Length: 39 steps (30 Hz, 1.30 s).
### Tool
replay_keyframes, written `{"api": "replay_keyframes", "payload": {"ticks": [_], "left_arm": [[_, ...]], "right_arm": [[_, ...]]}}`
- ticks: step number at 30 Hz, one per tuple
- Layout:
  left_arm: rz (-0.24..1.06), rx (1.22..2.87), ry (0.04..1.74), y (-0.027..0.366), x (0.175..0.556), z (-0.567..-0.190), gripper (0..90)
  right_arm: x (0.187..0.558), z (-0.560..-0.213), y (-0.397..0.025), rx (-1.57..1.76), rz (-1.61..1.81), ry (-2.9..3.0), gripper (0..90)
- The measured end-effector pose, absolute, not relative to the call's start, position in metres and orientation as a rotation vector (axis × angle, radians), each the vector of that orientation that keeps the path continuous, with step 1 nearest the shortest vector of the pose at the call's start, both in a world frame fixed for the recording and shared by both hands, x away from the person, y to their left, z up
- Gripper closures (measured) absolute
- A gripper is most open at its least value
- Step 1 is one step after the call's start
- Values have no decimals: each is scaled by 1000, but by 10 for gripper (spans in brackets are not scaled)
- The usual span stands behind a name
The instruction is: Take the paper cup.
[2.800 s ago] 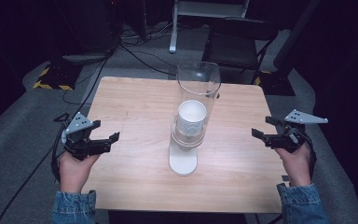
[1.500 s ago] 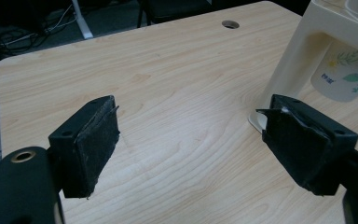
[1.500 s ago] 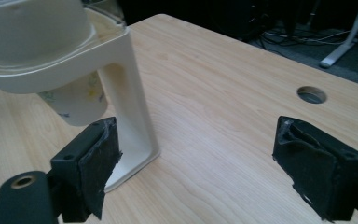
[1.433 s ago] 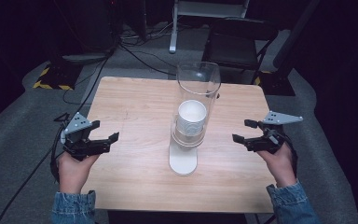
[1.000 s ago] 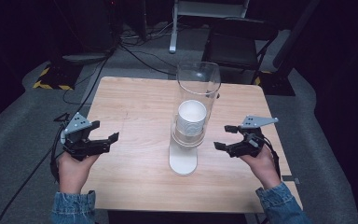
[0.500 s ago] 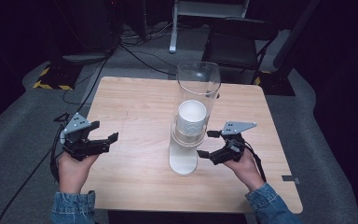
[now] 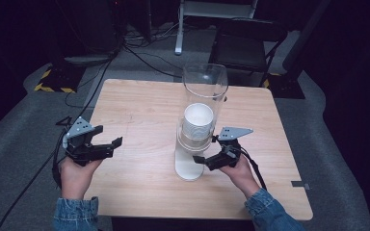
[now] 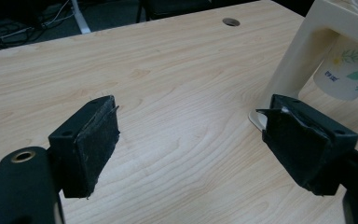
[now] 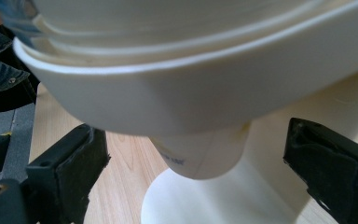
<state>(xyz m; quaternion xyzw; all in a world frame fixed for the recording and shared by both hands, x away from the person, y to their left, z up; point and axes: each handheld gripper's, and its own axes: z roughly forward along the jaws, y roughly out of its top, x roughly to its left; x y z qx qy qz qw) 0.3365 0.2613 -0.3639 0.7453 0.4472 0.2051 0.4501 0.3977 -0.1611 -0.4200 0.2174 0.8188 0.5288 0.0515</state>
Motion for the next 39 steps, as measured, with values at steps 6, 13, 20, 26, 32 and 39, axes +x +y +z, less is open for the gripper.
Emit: {"api": "replay_keyframes", "payload": {"ticks": [6, 13, 20, 26, 32, 39], "left_arm": [[505, 1842, 1114, 261, 337, -365, 182], [504, 1844, 1114, 263, 335, -366, 182], [506, 1833, 1117, 264, 332, -365, 181], [512, 1839, 1111, 263, 332, -364, 182], [506, 1845, 1115, 261, 332, -364, 182], [509, 1847, 1102, 259, 332, -363, 182]], "right_arm": [[395, -424, -148, 641, 1606, 2454, 91], [395, -422, -144, 645, 1644, 2380, 173], [392, -422, -140, 631, 1582, 2332, 293], [392, -422, -140, 621, 1572, 2335, 310], [391, -423, -141, 607, 1569, 2329, 316], [390, -426, -143, 601, 1590, 2313, 318]]}}
